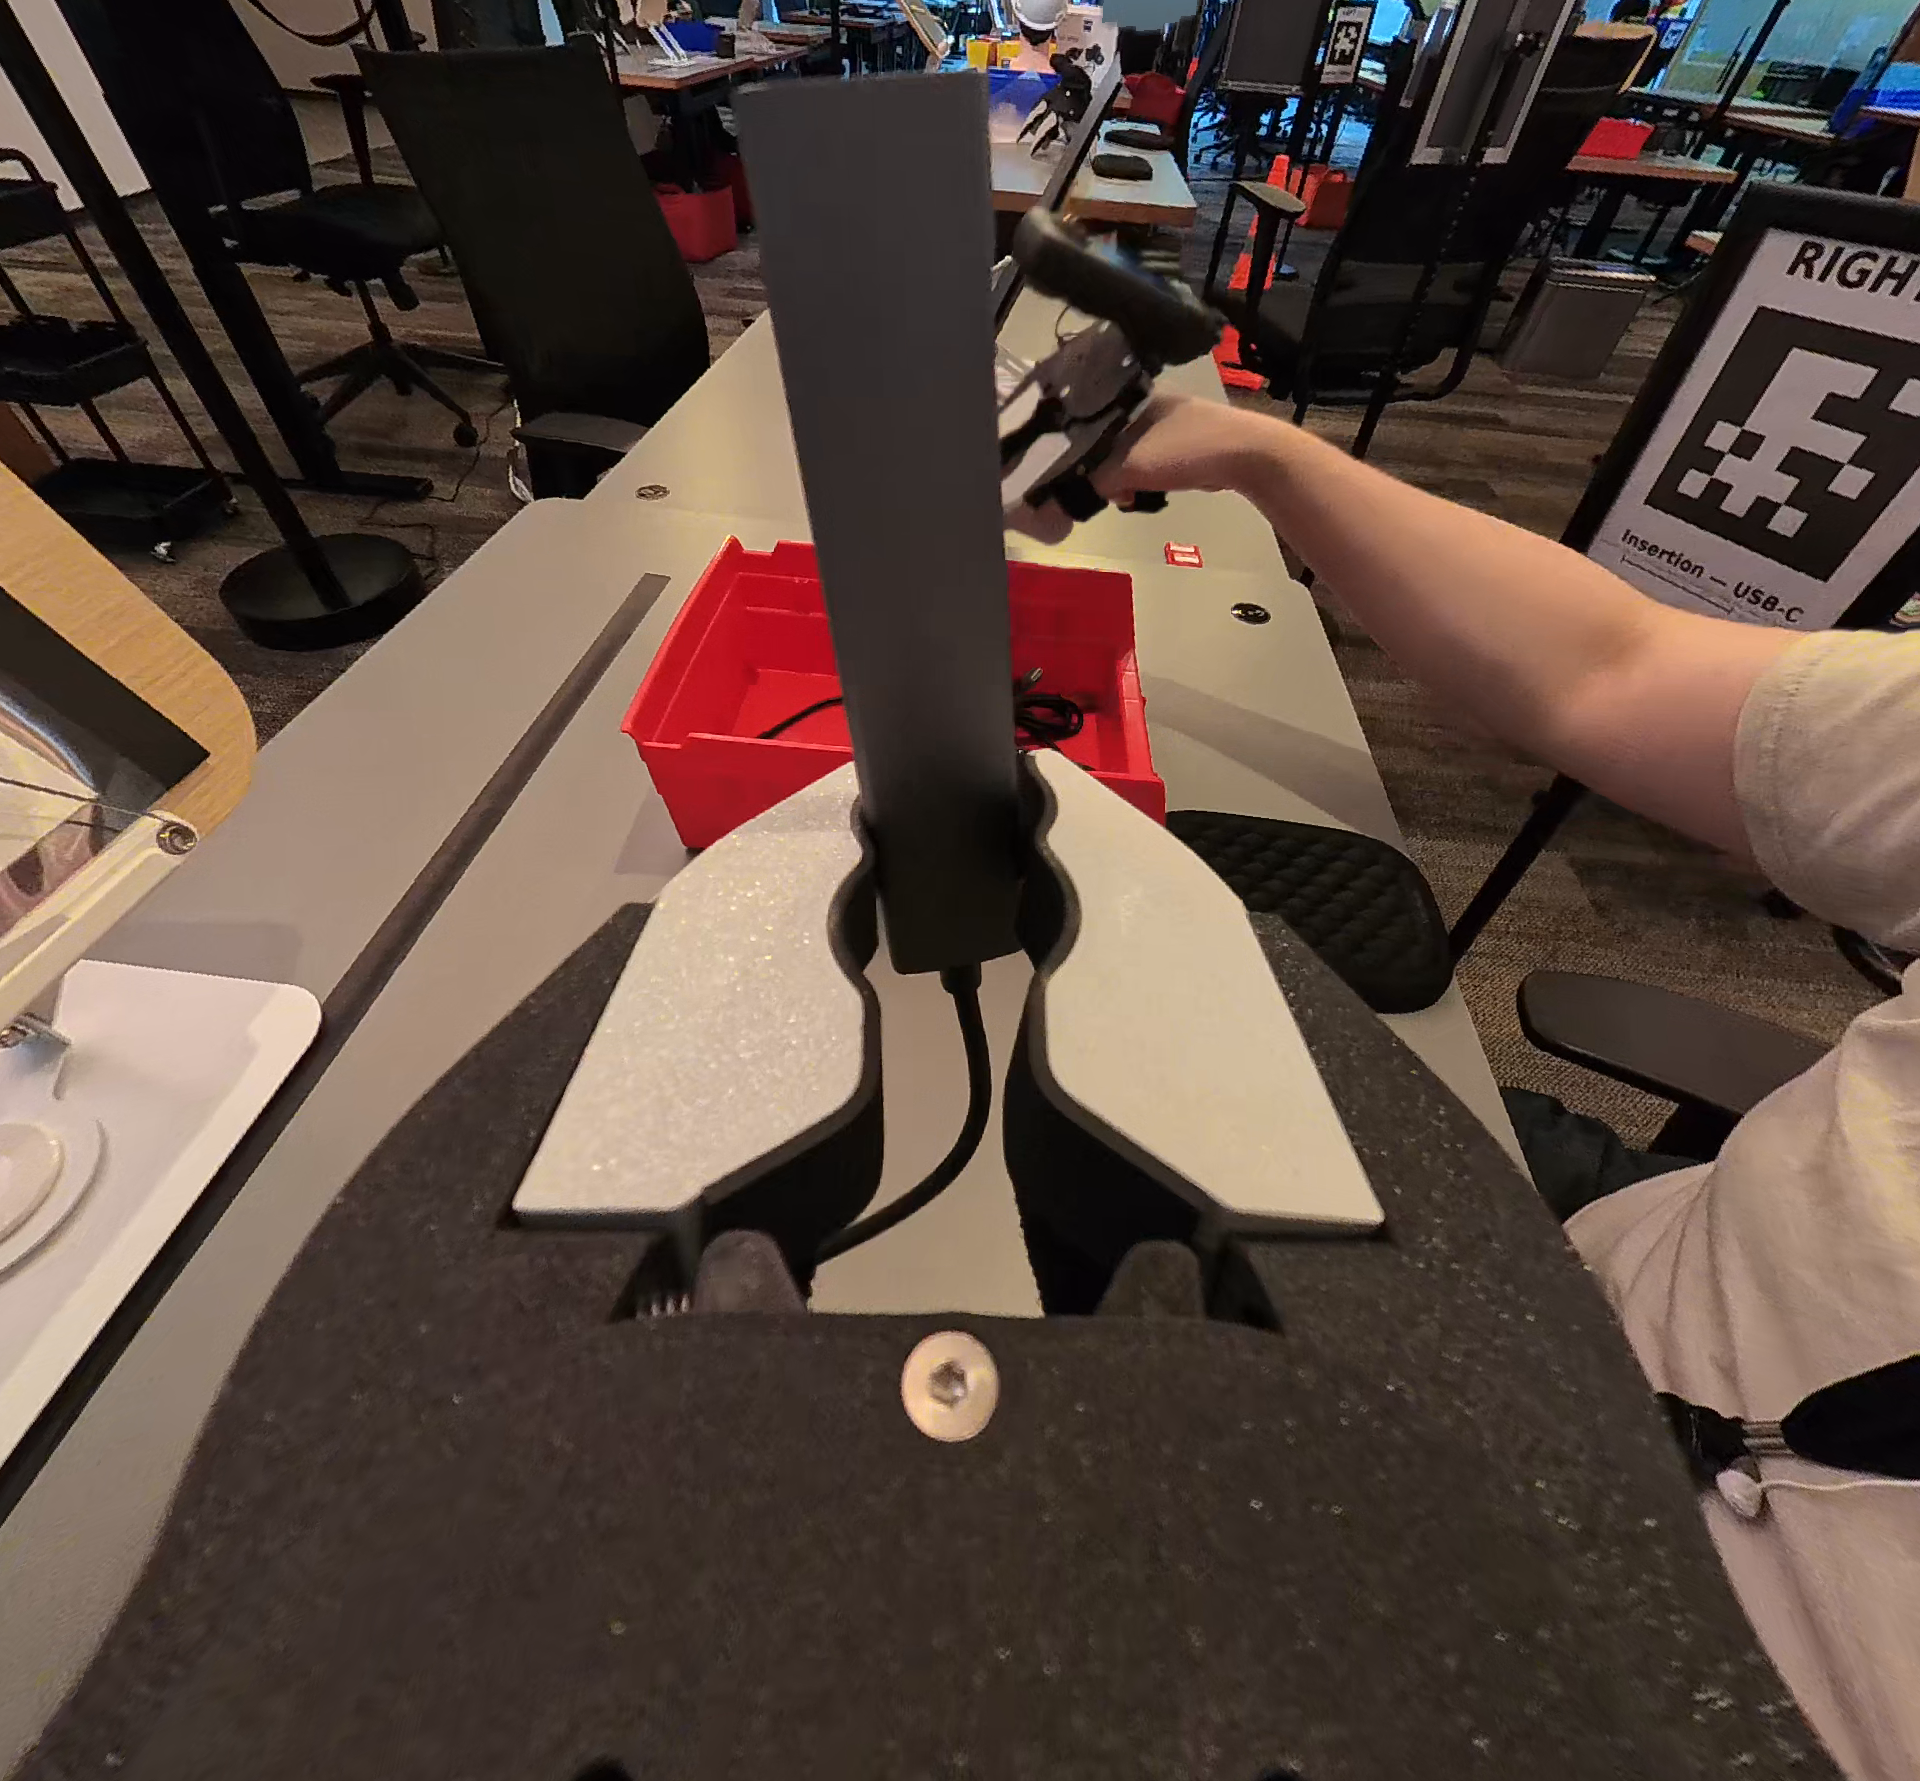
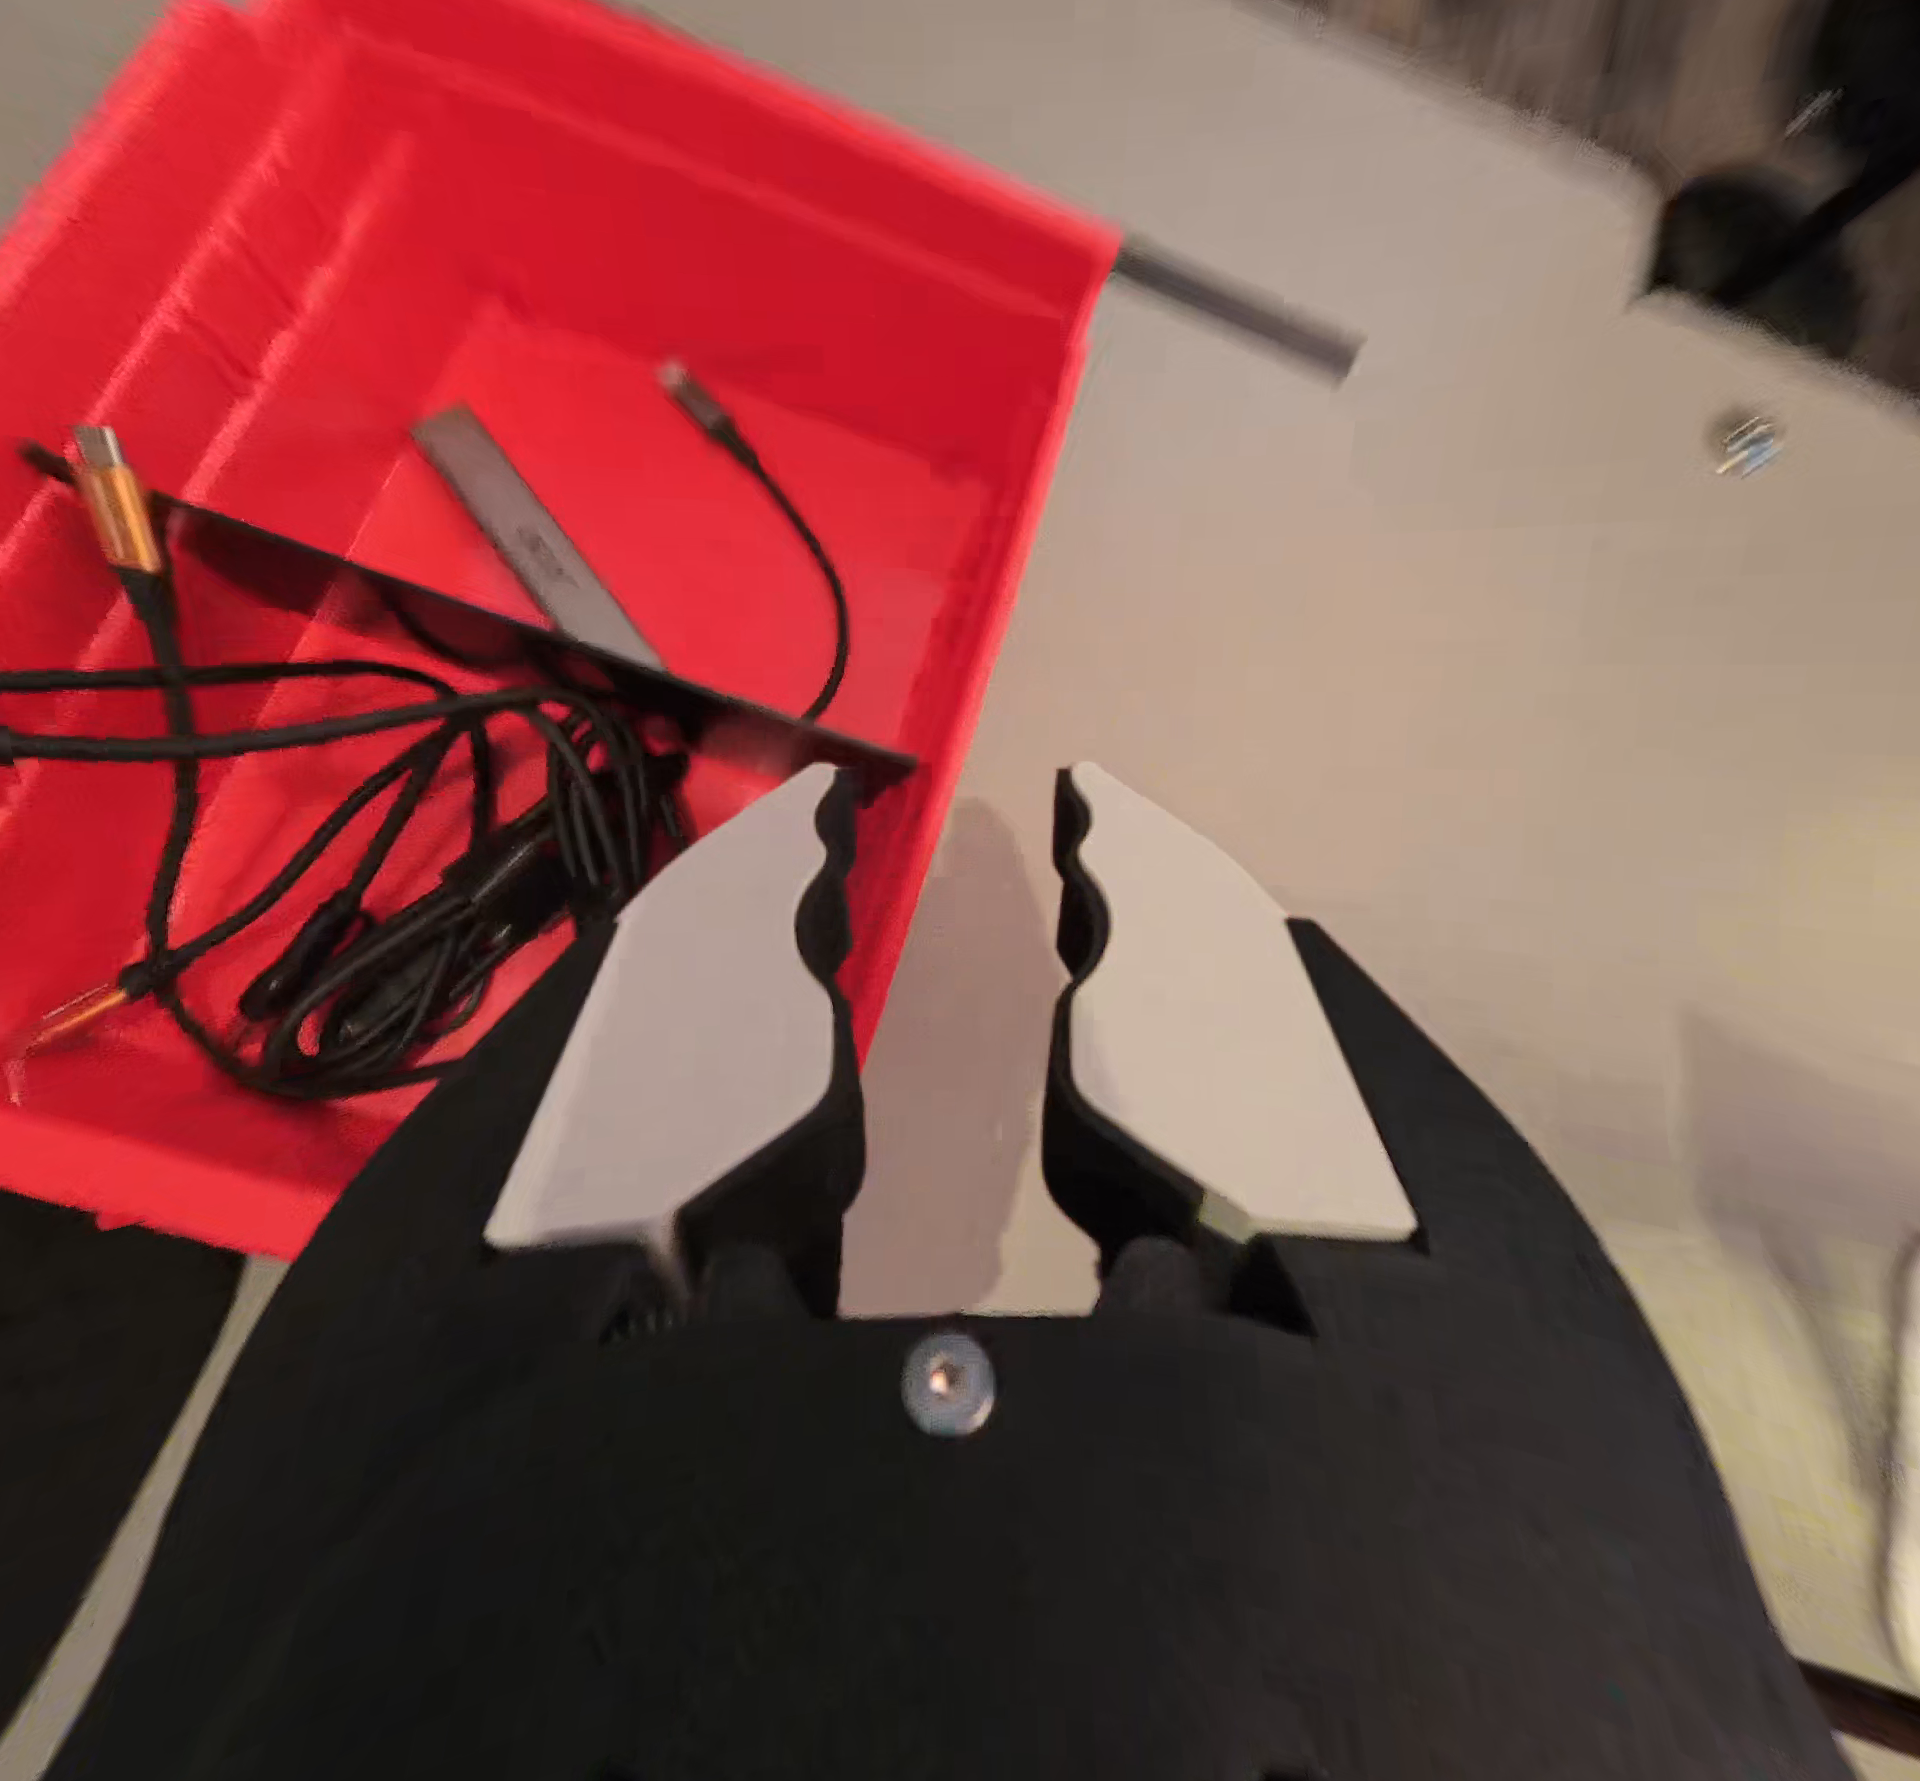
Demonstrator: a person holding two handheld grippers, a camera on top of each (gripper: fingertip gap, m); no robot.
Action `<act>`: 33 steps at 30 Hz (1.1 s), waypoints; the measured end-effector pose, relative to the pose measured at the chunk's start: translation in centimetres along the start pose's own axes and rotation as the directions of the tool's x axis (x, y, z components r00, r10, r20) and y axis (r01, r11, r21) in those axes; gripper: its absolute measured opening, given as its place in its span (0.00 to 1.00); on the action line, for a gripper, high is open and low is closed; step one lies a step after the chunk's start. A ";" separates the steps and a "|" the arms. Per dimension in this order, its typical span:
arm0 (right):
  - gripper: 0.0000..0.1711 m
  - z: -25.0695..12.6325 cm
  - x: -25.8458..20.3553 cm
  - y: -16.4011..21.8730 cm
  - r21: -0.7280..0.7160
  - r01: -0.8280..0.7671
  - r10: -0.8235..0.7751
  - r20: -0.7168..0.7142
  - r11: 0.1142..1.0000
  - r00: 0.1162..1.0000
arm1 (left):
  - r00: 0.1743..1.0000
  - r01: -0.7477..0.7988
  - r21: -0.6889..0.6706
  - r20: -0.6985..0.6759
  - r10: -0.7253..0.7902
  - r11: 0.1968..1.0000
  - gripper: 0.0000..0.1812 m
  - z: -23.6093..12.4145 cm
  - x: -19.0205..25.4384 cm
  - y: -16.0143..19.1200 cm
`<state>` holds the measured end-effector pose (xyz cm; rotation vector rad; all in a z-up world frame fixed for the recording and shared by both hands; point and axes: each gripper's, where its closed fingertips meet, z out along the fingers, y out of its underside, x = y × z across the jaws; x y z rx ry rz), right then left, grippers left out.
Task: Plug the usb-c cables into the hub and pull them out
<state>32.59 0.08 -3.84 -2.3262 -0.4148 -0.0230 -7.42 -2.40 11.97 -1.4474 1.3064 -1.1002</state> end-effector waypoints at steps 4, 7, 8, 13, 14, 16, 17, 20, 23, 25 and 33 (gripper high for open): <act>0.16 3.3 -0.8 2.8 -0.180 -0.089 0.094 0.016 0.980 0.995 | 1.000 0.000 -0.010 0.003 0.000 1.000 0.12 0.2 0.0 0.2; 0.08 3.8 -0.8 2.8 -0.228 -0.246 0.252 -0.005 0.942 0.968 | 1.000 0.008 -0.031 0.002 -0.008 0.999 0.12 0.6 -0.1 0.6; 0.05 3.9 -0.8 2.9 -0.238 -0.313 0.321 -0.005 0.920 0.947 | 1.000 0.009 -0.040 0.001 -0.009 0.999 0.12 0.8 -0.1 0.7; 0.02 3.5 0.5 3.6 -0.190 -0.475 0.465 -0.096 0.859 0.880 | 1.000 0.009 -0.060 -0.002 -0.009 0.998 0.12 1.2 -0.1 1.1; 0.02 3.3 0.7 3.8 -0.179 -0.500 0.488 -0.113 0.847 0.866 | 1.000 0.009 -0.060 -0.004 -0.009 0.998 0.12 1.2 0.0 1.0; 0.02 2.8 1.0 4.5 -0.162 -0.555 0.542 -0.120 0.816 0.832 | 1.000 0.010 -0.063 -0.002 -0.010 0.998 0.12 1.2 -0.1 1.1; 0.02 2.5 1.1 4.9 -0.152 -0.576 0.562 -0.129 0.803 0.817 | 1.000 0.011 -0.064 -0.001 -0.011 0.998 0.12 1.2 -0.1 1.1; 0.03 1.6 1.1 5.7 -0.126 -0.591 0.572 -0.156 0.797 0.805 | 1.000 0.011 -0.063 -0.002 -0.011 0.998 0.12 1.1 -0.1 1.1; 0.02 2.1 1.6 5.2 -0.127 -0.566 0.547 -0.158 0.814 0.822 | 1.000 0.014 -0.063 -0.003 -0.014 0.998 0.12 1.2 -0.2 1.1; 0.02 2.7 1.8 4.7 -0.145 -0.554 0.535 -0.148 0.820 0.832 | 1.000 0.020 -0.072 0.002 -0.020 0.997 0.12 1.4 -0.4 1.3; 0.05 1.7 2.1 4.8 -0.097 -0.499 0.478 -0.179 0.861 0.860 | 1.000 0.013 -0.089 0.001 -0.013 0.996 0.12 1.7 -0.4 1.7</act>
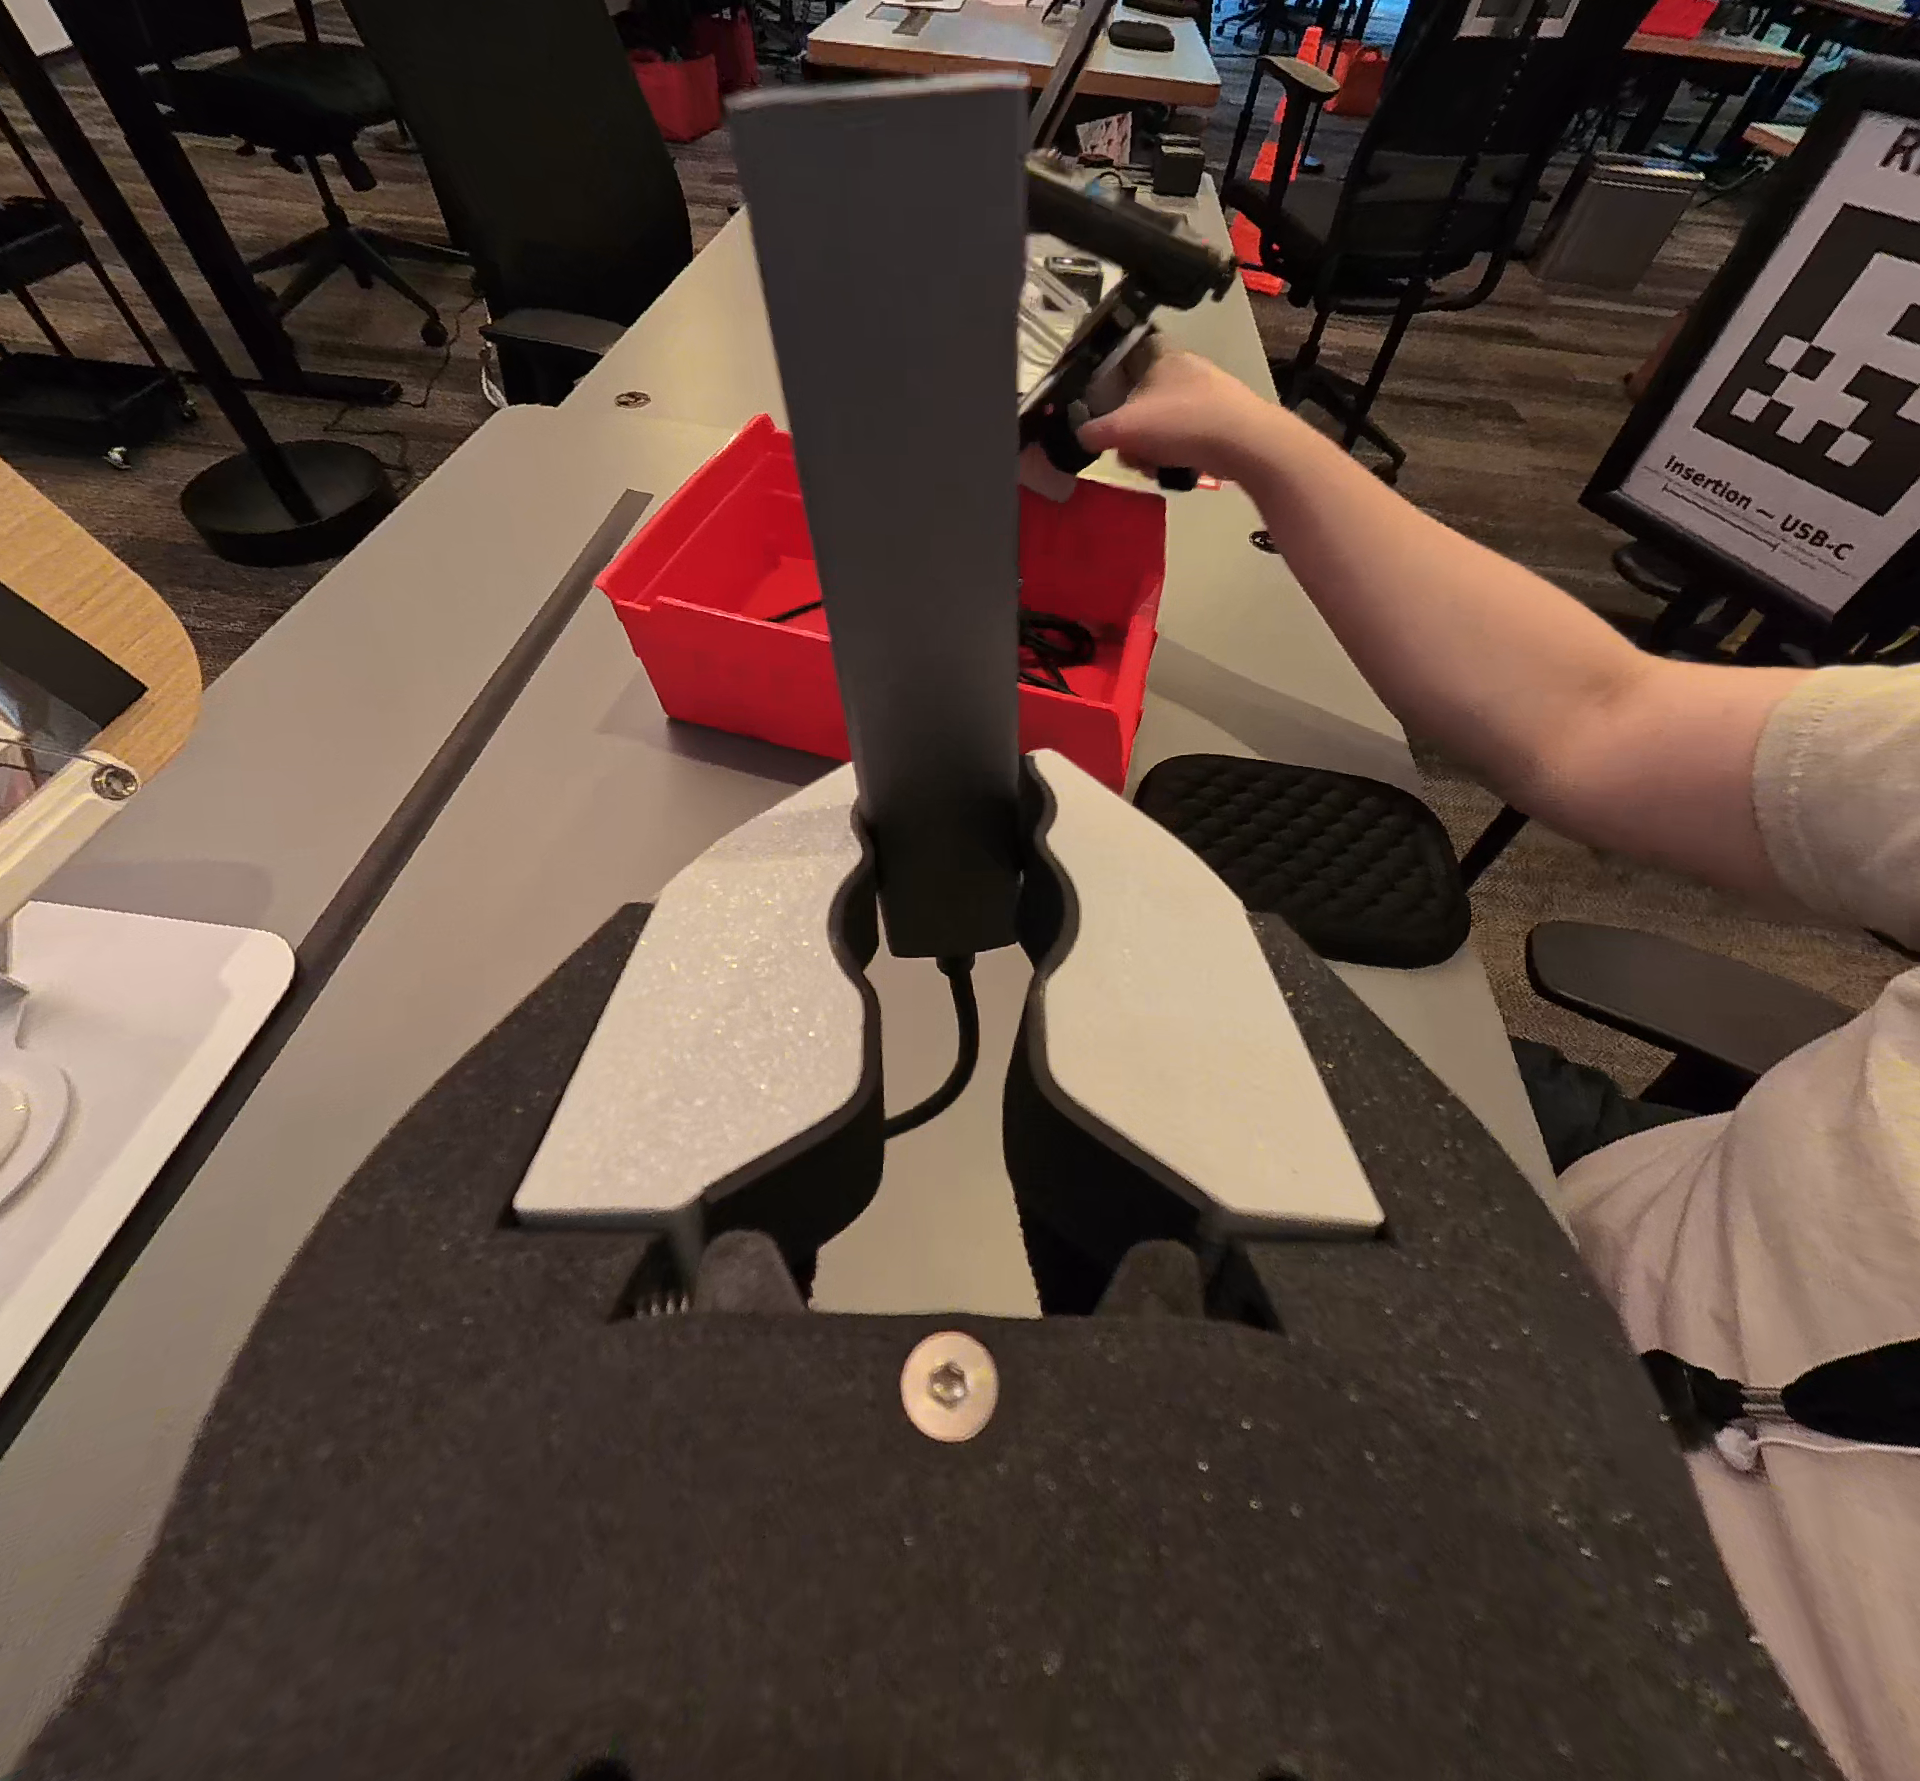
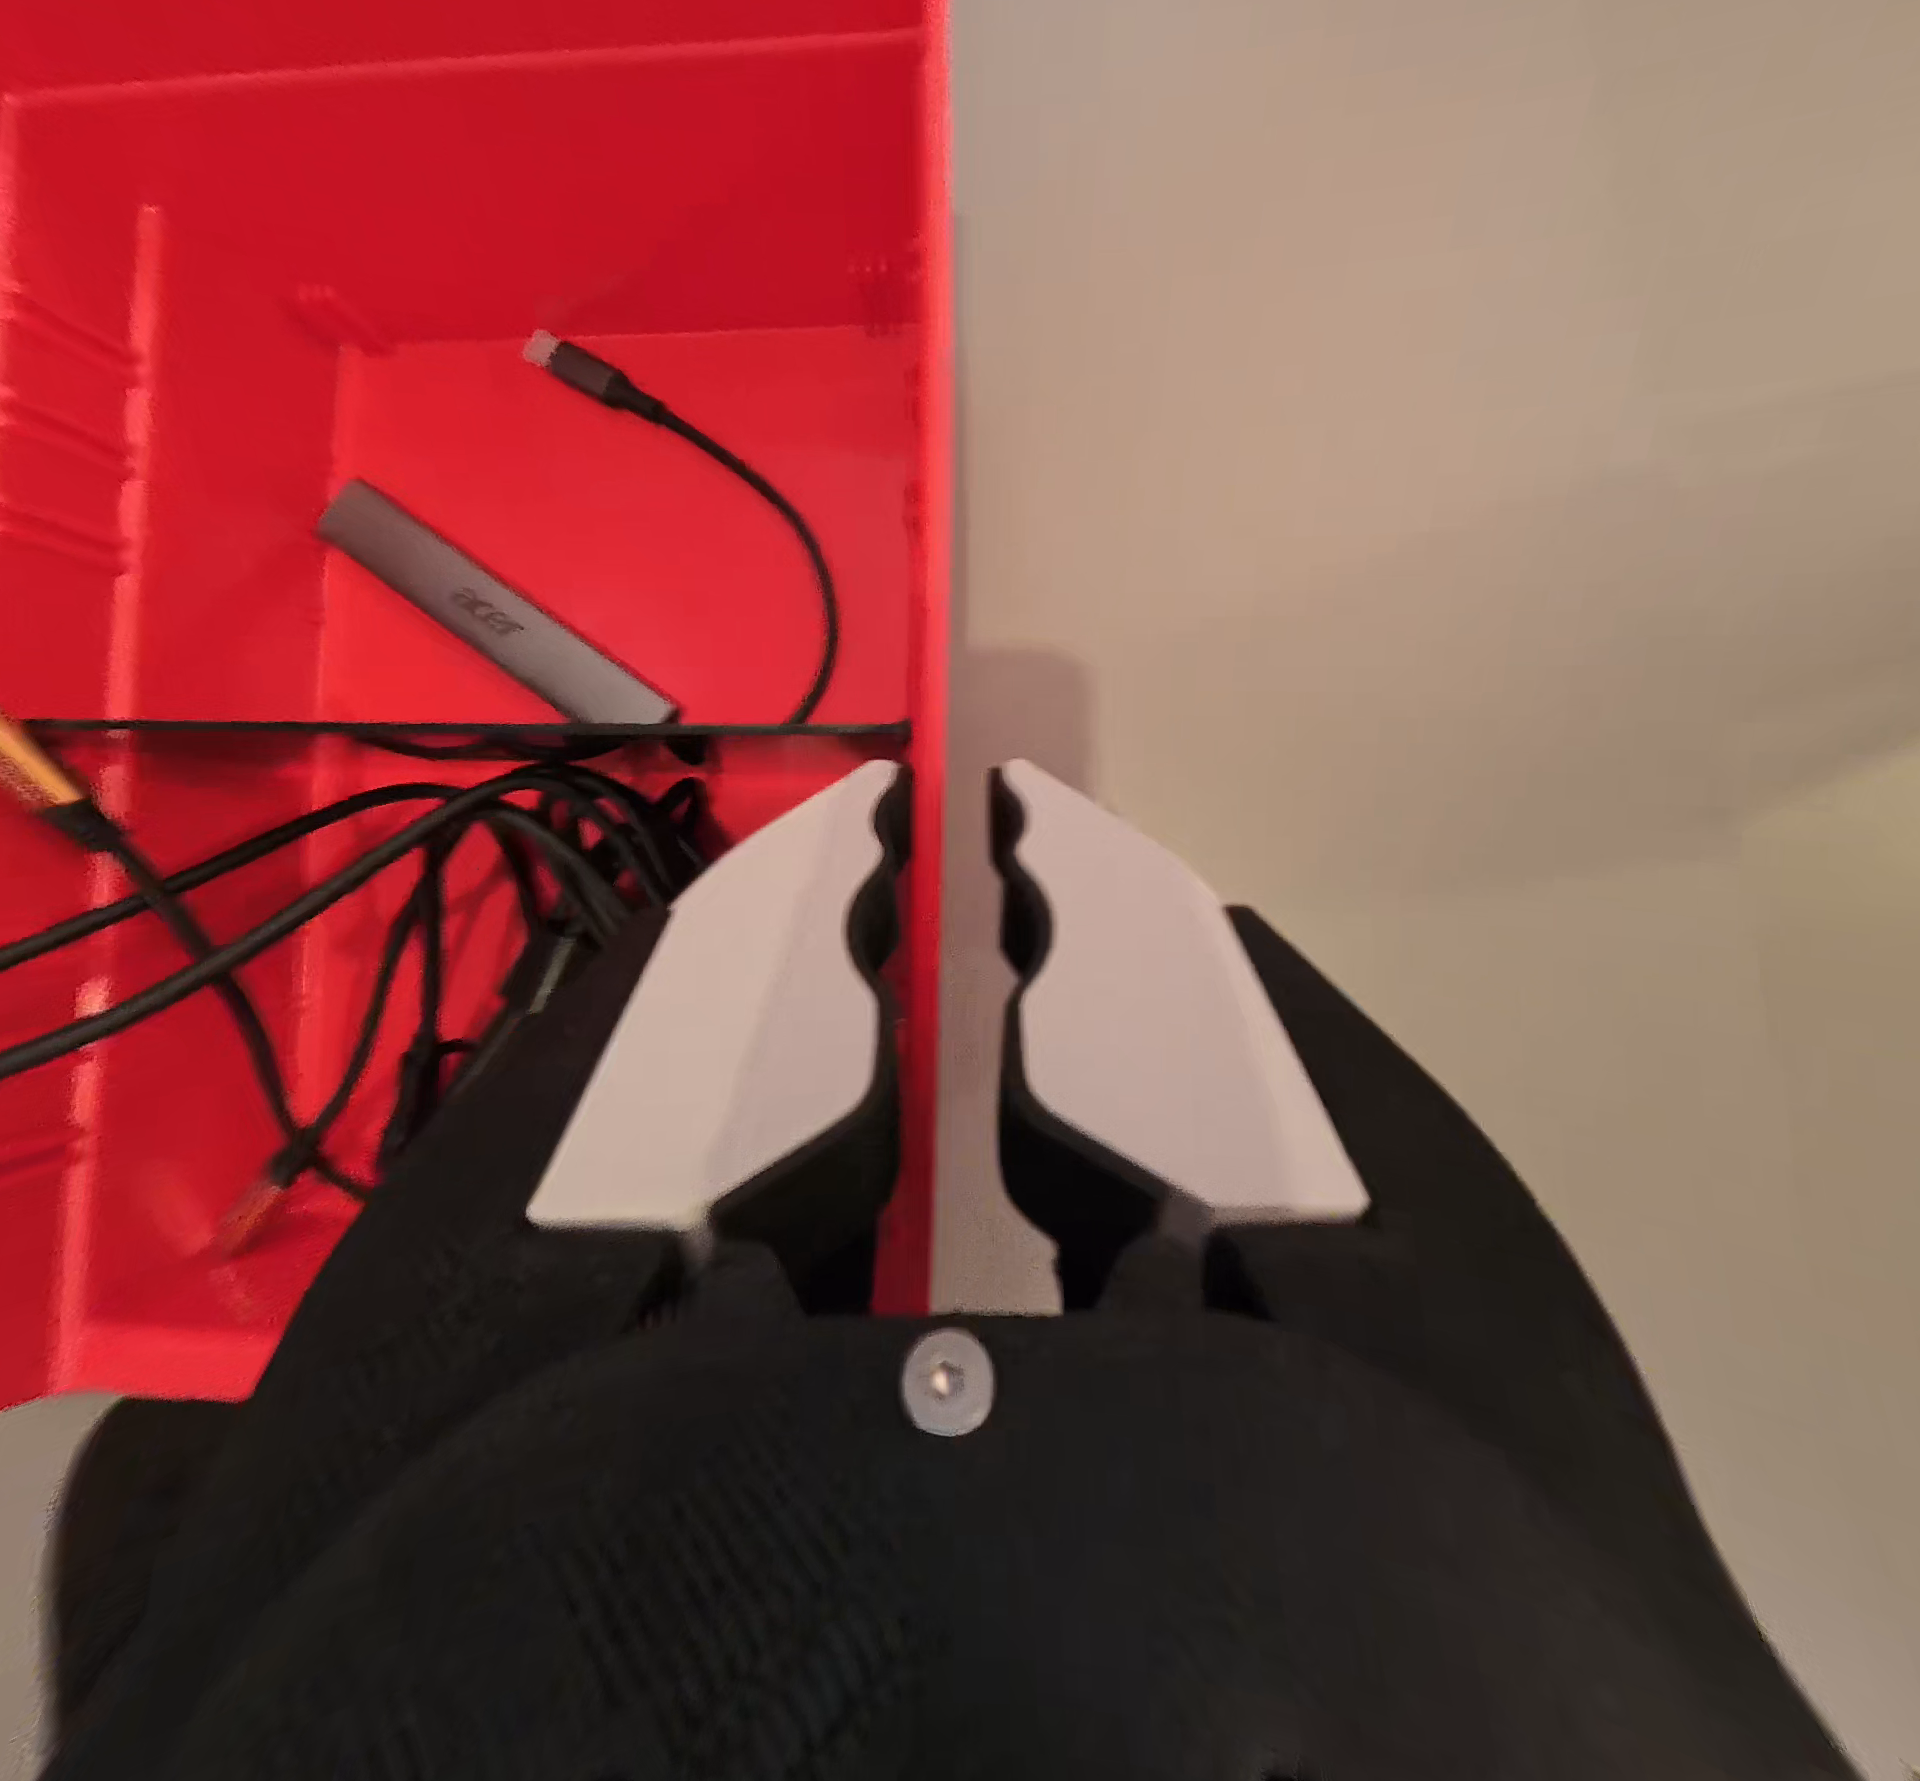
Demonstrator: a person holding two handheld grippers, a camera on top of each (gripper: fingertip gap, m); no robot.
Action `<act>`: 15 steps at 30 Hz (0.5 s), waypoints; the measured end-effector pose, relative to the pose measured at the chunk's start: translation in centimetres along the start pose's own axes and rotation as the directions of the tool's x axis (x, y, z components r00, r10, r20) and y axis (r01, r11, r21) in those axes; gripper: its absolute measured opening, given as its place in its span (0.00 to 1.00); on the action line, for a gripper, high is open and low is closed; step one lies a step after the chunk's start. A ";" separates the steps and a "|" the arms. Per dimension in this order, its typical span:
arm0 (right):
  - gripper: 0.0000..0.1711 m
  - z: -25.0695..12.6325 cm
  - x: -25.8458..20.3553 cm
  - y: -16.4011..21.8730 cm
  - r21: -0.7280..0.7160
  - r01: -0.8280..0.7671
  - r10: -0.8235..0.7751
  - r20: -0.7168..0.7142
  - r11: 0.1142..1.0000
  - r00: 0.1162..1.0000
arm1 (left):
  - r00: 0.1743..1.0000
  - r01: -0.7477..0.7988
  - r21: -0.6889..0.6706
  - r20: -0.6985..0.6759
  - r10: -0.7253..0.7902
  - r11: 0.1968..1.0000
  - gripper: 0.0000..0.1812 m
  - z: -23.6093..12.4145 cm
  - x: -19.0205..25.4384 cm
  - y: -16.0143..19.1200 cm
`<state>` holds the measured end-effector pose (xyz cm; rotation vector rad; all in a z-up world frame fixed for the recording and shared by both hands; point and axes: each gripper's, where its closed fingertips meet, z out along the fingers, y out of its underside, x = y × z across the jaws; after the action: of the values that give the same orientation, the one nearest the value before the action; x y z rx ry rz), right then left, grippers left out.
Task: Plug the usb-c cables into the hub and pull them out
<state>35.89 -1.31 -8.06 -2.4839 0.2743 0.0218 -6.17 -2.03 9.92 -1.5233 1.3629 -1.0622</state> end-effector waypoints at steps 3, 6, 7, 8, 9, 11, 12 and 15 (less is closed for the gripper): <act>0.09 -5.1 -0.5 -2.9 0.174 0.111 -0.079 -0.178 0.979 0.981 | 1.000 0.016 -0.018 0.003 -0.016 1.000 0.12 0.4 -0.4 0.5; 0.13 -13.1 -10.0 -8.0 0.569 0.201 -0.214 -0.046 0.797 0.976 | 1.000 0.015 -0.043 0.025 -0.014 0.999 0.12 0.8 -0.9 0.9; 0.14 -16.4 -15.9 -9.2 0.725 0.194 -0.363 0.083 0.661 0.928 | 1.000 0.012 -0.047 0.027 -0.010 0.999 0.12 0.9 -0.9 0.9; 0.18 -19.7 -21.8 -9.4 0.842 0.154 -0.538 0.180 0.516 0.823 | 1.000 0.011 -0.049 0.021 -0.010 0.999 0.12 1.1 -0.8 1.0; 0.20 -22.4 -26.9 -8.6 0.906 0.105 -0.685 0.230 0.411 0.691 | 1.000 0.012 -0.050 0.011 -0.012 0.999 0.12 1.3 -0.7 1.0; 0.21 -24.7 -33.8 -6.8 0.941 0.079 -0.833 0.251 0.330 0.493 | 1.000 0.016 -0.055 0.009 -0.016 0.998 0.12 1.6 -0.5 1.1; 0.17 -24.4 -35.5 -7.0 0.934 0.089 -0.825 0.258 0.346 0.502 | 1.000 0.013 -0.059 0.016 -0.012 0.998 0.12 1.7 -0.6 1.1; 0.17 -24.2 -38.8 -8.3 0.894 -0.034 -0.720 0.382 0.447 0.579 | 0.994 0.000 -0.054 0.109 0.006 0.999 0.12 1.7 -1.6 0.9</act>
<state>-1.63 -1.85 19.35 -1.2777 -0.5704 0.5731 -4.93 -0.43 8.40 -1.5947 1.3270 -0.9330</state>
